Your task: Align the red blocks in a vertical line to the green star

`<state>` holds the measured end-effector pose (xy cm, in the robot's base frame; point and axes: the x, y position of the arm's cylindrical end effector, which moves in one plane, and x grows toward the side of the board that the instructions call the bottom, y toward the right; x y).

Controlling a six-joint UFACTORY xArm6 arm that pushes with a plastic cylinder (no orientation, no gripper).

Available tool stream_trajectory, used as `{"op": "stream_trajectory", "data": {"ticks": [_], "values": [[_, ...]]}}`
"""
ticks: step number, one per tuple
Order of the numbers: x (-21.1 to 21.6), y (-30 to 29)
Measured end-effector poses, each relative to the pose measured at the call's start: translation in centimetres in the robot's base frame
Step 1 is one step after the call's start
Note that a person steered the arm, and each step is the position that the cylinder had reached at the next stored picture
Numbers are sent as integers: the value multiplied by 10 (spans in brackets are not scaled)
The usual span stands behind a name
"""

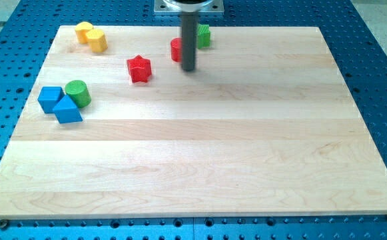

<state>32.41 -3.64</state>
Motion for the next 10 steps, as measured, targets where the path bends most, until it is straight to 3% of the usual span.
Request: {"op": "stream_trajectory", "data": {"ticks": [1, 2, 7, 8, 9, 10], "values": [[-1, -61], [-34, -63], [-36, 30], [56, 4], [90, -42], [84, -114]]}}
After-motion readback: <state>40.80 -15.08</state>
